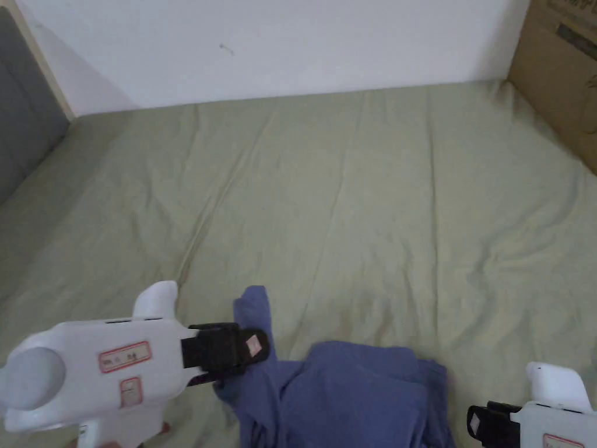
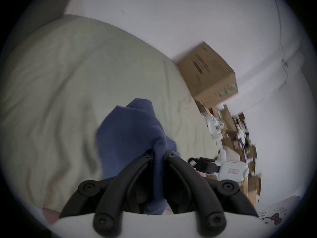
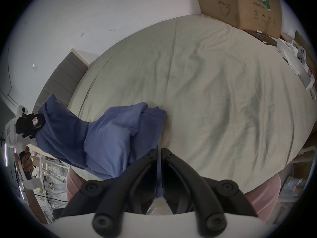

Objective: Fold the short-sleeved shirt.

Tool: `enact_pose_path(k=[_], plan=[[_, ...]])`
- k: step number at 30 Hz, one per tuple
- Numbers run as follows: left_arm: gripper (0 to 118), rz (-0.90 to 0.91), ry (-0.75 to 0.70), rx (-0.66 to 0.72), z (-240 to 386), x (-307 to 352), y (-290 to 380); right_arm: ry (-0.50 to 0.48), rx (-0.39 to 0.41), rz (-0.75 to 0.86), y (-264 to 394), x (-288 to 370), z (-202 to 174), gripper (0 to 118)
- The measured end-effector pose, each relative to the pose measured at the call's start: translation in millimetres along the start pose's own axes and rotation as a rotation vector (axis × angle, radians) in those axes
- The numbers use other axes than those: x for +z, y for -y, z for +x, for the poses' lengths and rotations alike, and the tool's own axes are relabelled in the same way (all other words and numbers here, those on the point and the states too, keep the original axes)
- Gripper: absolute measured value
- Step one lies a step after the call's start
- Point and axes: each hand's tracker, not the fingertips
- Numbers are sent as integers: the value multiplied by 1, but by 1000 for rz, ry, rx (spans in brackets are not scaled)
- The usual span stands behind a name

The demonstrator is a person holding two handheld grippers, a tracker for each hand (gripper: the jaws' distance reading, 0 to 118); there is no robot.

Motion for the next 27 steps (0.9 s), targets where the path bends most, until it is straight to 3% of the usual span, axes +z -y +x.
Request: enact_pose_path(k=[5,6,7,9,10,13,14,15,16,17,20,23,27], plan=[[11,-195,64,-74,47,-101,20,12,-68,22,5,8,25,6],[24,-246,79,-113,53,-120,28,21,-77,24,6,10,30,6],[48,-299,95,-109,56,-138,35,28,-89,24,8,11,35,6],[107,-345,77,-78,60,-155,41,39,-113,20,11,13,44,6],[112,-328,87,-66,54,-162,42,42,-125,23,13,15,48,6],[95,-281,119,-25,47,-144,32,58,-150,22,18,17,58,6],[79,-259,124,-10,40,-134,29,61,-153,23,19,18,61,6],[42,-206,122,4,33,-121,25,65,-158,21,19,17,63,6],[13,-165,99,5,26,-111,23,68,-161,21,20,17,64,6],[3,-155,4,-10,17,-104,22,69,-161,23,20,17,64,6],[3,-176,-138,-15,9,-97,28,65,-167,26,20,15,64,6],[3,-240,-67,57,-3,-115,43,52,-167,31,20,13,63,6],[2,-342,-22,15,19,-156,70,43,-167,26,20,9,59,6]])
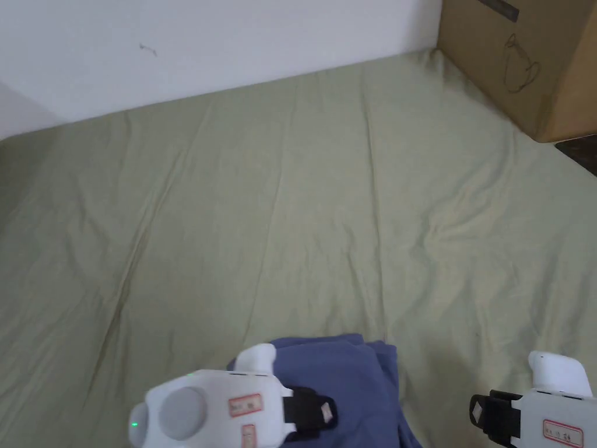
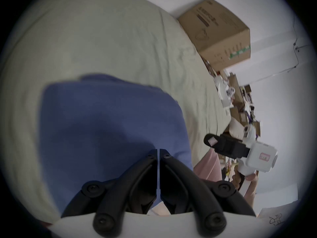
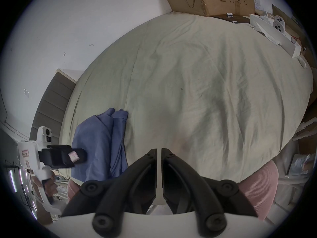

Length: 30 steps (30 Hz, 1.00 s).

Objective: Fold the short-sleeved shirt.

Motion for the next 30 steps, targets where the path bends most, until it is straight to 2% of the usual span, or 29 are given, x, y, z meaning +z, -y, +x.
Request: enact_pose_path(k=[2,5,9,14,19,22,27,30], plan=[[2,-51,22,-4,14,-25,5,-1,2,-5,1,0,-1,6],[0,-91,-2,-103,28,-53,8,-3,11,-7,3,1,-1,6],[0,-125,67,-47,42,-73,8,5,3,-15,4,-2,4,6],[0,-131,112,-141,61,-63,14,11,7,-11,2,1,1,6],[0,0,168,-65,26,-3,11,-12,48,-13,-4,3,-18,6],[0,109,125,9,-18,50,17,-33,149,-1,-10,6,-48,6],[0,242,-30,188,-81,117,42,-153,327,-5,-17,-7,-108,6],[0,260,-54,239,-108,134,59,-166,379,-60,-18,-36,-133,6]])
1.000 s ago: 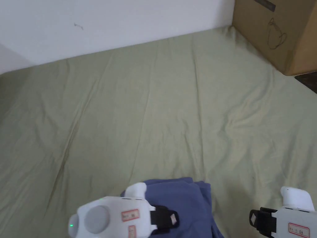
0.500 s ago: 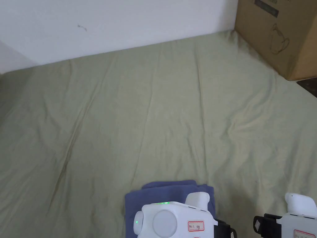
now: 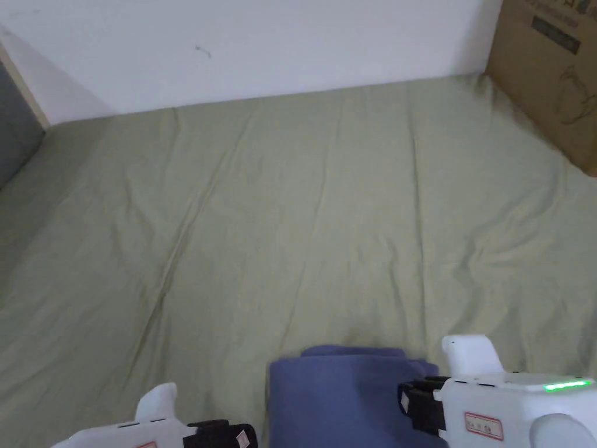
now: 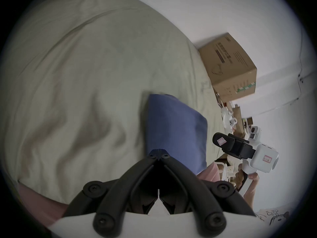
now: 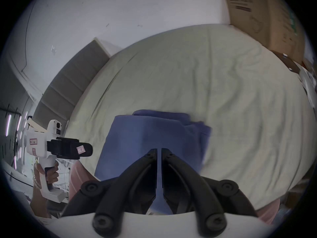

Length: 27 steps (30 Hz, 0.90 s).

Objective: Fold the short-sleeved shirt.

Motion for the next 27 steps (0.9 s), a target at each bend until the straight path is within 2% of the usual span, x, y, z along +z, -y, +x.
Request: enact_pose_path(k=[3,4,5,6,7,8,9,17,18,19,20,21,22,23,24,25,26,27], plan=[[3,5,39,99,-17,-4,5,90,49,-91,1,-35,-8,6],[15,2,54,130,-22,-6,7,115,81,-109,5,-45,-8,6],[35,7,55,163,-30,-10,4,108,63,-127,9,-53,-5,6],[71,6,72,162,-31,-14,4,101,33,-135,11,-58,0,6],[95,3,90,165,-32,-19,3,83,-13,-117,11,-57,4,6],[108,-11,118,174,-31,-25,3,60,-56,-110,8,-52,8,6],[112,-33,151,182,-28,-29,1,45,-85,-115,6,-51,12,6],[109,-101,428,235,-31,-105,-17,71,-48,-123,5,-52,8,6],[82,-109,459,217,-28,-108,-20,74,-49,-125,4,-52,8,6],[30,-132,444,194,-26,-109,-22,79,-50,-128,3,-50,6,6],[20,-141,408,172,-25,-110,-25,85,-55,-133,2,-50,5,6],[20,-144,291,138,-32,-117,-25,100,-60,-138,0,-48,2,6],[20,-160,292,125,-36,-121,-24,97,-64,-135,-2,-47,0,6],[20,-191,399,185,-47,-119,-28,100,-77,-134,-3,-44,-3,6],[20,-199,445,233,-51,-112,-34,101,-88,-130,-5,-42,-5,6],[20,-198,434,209,-50,-107,-37,98,-98,-122,-7,-40,-7,6],[20,-171,372,97,-48,-96,-44,86,-113,-98,-8,-36,-11,6],[20,-161,327,39,-50,-85,-52,73,-118,-85,-10,-33,-14,6]])
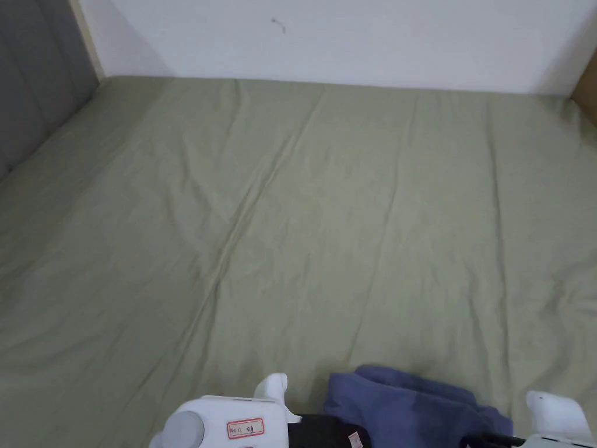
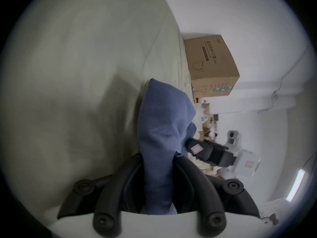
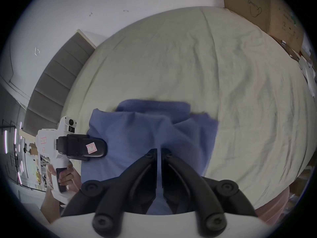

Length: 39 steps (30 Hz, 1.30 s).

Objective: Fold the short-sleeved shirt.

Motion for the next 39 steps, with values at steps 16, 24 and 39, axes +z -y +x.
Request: enact_pose_path(k=[16,24,39], plan=[[20,46,-1339,-242,-74,290,-120,13,54,-14,-4,-15,-45,6],[100,158,-1568,-230,-98,328,-123,23,55,-37,-2,-19,-45,6],[0,458,-991,-281,90,223,-39,-9,62,46,4,16,-32,6]])
